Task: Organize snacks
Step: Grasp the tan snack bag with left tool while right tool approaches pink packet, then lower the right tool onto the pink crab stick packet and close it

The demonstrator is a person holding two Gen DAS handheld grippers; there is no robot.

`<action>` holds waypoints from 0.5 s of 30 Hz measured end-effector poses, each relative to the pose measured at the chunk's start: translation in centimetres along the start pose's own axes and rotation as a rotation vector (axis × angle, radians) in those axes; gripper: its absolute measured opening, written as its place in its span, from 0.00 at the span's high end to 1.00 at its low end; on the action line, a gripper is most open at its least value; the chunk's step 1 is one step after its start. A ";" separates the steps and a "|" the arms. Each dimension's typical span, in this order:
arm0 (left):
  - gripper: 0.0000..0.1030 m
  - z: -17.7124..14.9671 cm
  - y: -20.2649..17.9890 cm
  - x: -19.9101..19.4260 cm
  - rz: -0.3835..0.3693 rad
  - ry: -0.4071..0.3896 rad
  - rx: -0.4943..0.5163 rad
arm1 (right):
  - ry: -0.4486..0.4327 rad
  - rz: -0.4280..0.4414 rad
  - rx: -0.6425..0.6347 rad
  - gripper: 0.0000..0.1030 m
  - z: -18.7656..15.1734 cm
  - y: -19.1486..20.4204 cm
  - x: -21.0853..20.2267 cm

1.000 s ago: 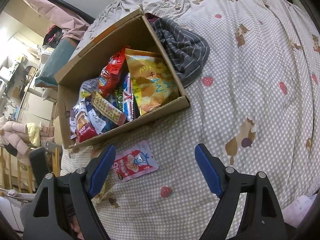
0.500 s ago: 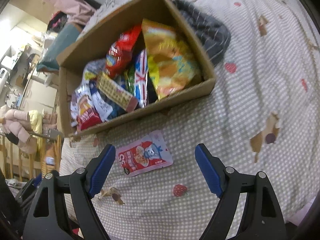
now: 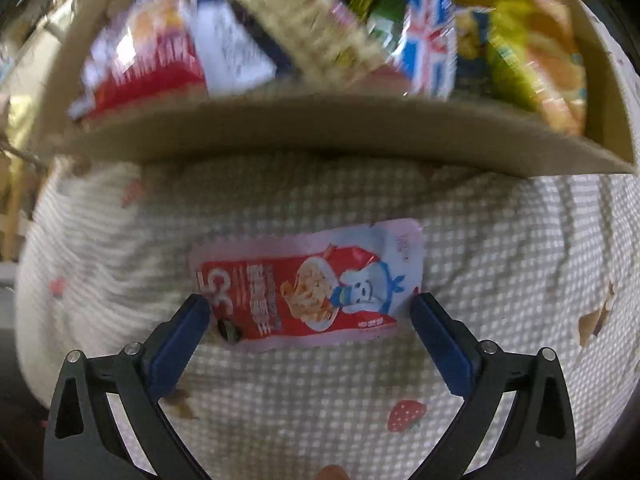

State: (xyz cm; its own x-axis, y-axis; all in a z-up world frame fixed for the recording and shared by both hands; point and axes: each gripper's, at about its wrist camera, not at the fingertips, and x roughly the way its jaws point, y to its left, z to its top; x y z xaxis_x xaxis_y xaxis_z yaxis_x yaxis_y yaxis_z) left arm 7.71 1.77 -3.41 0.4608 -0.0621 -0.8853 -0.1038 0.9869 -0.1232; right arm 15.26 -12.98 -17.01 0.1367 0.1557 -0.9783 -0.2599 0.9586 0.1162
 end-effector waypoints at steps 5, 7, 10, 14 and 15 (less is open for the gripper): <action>0.69 0.1 -0.5 0.1 -0.003 -0.001 0.012 | -0.012 -0.041 -0.018 0.00 0.0 0.8 0.6; 0.69 0.1 -0.4 0.2 -0.001 0.000 0.009 | -0.015 -0.036 -0.006 0.00 0.0 1.0 0.8; 0.69 0.2 -0.4 0.2 -0.004 0.003 0.002 | -0.030 -0.012 -0.001 0.02 0.1 0.7 0.8; 0.69 0.4 -0.5 0.2 -0.007 -0.005 -0.003 | -0.061 0.026 0.012 0.23 -0.8 -1.2 -0.8; 0.69 0.4 -0.5 0.1 -0.006 -0.009 -0.001 | -0.072 0.029 0.018 0.36 -1.2 -1.8 -1.3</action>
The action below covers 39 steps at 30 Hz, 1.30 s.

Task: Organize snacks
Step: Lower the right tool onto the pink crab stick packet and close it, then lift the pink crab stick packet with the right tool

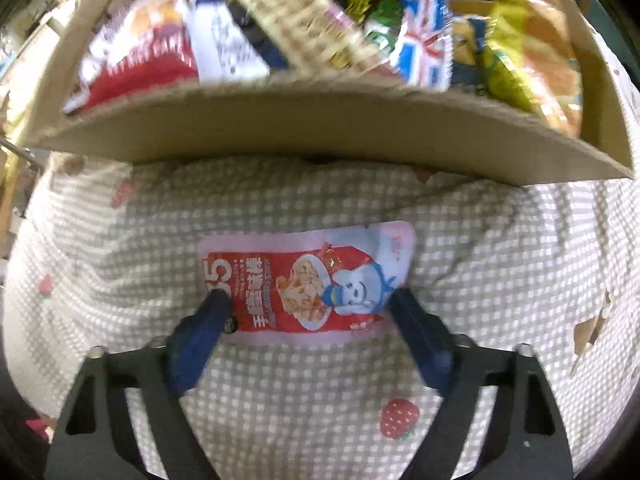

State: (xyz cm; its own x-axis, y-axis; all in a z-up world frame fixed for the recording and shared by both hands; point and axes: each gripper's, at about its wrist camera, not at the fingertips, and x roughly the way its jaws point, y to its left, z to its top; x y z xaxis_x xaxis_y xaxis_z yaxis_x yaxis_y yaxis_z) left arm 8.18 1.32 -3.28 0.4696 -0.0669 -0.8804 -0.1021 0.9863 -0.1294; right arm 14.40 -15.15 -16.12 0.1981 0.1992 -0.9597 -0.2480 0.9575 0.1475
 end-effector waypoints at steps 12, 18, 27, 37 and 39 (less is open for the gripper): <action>0.69 -0.1 0.7 -0.5 -0.005 -0.009 -0.027 | 0.021 0.171 0.064 0.89 -4.2 -4.1 -2.8; 0.69 0.0 1.1 -0.5 0.007 -0.015 -0.038 | -0.080 0.158 0.187 0.16 -1.4 -7.5 -3.9; 0.69 0.2 1.8 -0.1 0.012 -0.006 -0.069 | 0.000 0.316 0.099 0.39 1.0 -7.3 -2.1; 0.69 0.9 1.9 -0.8 -0.006 -0.033 -0.086 | 0.079 0.549 -0.053 0.87 -2.1 -3.7 -4.0; 0.69 0.9 2.4 -0.9 -0.006 -0.030 -0.105 | 0.171 0.598 -0.077 0.82 -2.8 -2.5 -3.0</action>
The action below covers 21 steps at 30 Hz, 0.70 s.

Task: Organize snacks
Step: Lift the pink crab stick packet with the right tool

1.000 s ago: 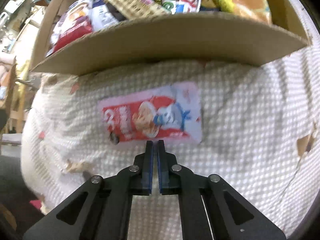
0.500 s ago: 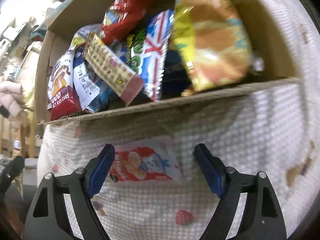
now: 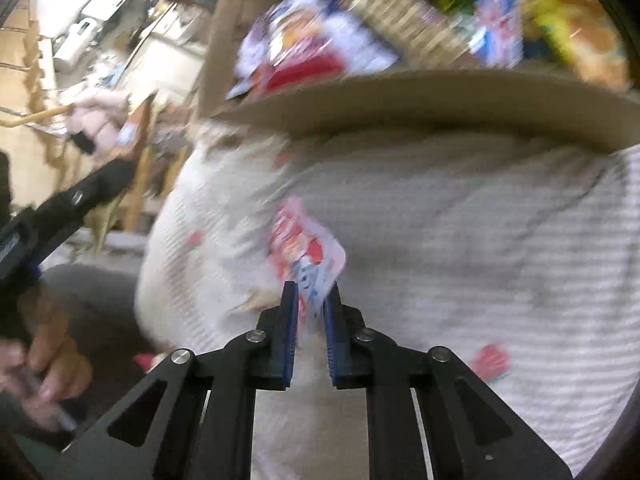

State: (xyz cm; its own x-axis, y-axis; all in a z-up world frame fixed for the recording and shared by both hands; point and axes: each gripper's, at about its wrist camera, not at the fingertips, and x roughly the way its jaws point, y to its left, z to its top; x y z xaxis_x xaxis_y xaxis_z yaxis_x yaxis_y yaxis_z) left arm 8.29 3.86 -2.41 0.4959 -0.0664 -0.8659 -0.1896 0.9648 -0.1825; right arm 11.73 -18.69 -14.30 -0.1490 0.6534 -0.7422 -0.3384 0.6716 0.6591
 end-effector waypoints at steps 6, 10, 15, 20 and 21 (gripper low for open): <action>0.69 0.0 1.0 0.0 0.016 0.006 -0.030 | 0.127 -0.255 -0.062 0.83 -0.1 1.4 4.4; 0.69 -0.1 0.7 0.2 0.019 0.005 -0.019 | 0.024 -0.444 -0.183 0.17 0.2 3.6 2.8; 0.69 0.0 0.7 0.1 0.044 -0.013 -0.009 | -0.004 -0.549 -0.397 0.16 1.4 7.5 4.7; 0.69 0.1 1.8 0.4 0.088 -0.017 -0.033 | 0.150 -0.556 -0.502 0.16 2.8 7.9 11.1; 0.69 0.1 2.0 0.5 0.093 -0.015 -0.039 | 0.160 -0.568 -0.517 0.14 3.0 7.9 11.7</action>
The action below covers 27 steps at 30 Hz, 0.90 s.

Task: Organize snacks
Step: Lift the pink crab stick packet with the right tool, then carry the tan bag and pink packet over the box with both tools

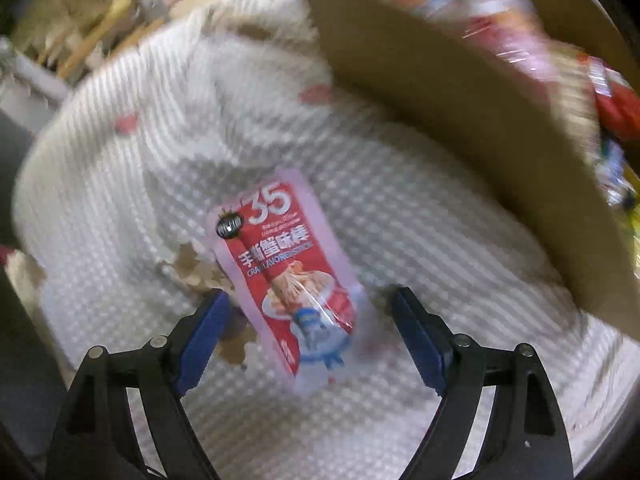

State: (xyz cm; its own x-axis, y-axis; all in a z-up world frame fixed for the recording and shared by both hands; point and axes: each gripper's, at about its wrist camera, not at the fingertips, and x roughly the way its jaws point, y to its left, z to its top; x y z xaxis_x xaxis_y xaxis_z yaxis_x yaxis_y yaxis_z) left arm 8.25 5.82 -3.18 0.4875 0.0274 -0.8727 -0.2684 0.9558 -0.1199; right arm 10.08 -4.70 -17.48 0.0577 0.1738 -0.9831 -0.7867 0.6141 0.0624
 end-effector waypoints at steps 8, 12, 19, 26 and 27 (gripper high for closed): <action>0.69 0.1 -0.2 0.4 0.003 0.003 0.002 | -0.067 0.112 0.050 0.41 -0.2 -3.1 -1.2; 0.69 0.2 -0.3 0.1 0.005 -0.012 0.013 | -0.108 0.184 0.115 0.47 -0.9 -4.5 -3.2; 0.69 0.1 -0.4 -0.1 -0.002 -0.013 0.008 | -0.159 0.251 0.223 0.60 -3.9 -6.5 -6.4; 0.69 0.1 -0.3 -0.5 -0.013 -0.028 -0.002 | -0.271 0.271 0.279 0.63 -5.5 -4.7 -10.0; 0.69 0.2 -0.4 -0.6 -0.024 -0.031 0.001 | -0.293 0.268 0.295 0.63 -6.0 -5.5 -10.8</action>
State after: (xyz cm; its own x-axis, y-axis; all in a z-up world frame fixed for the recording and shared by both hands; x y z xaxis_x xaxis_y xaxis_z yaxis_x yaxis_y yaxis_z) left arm 8.21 5.45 -2.49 0.5192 0.0133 -0.8545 -0.2558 0.9565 -0.1405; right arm 10.10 -14.52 -8.22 0.0805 0.5386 -0.8387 -0.5927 0.7024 0.3942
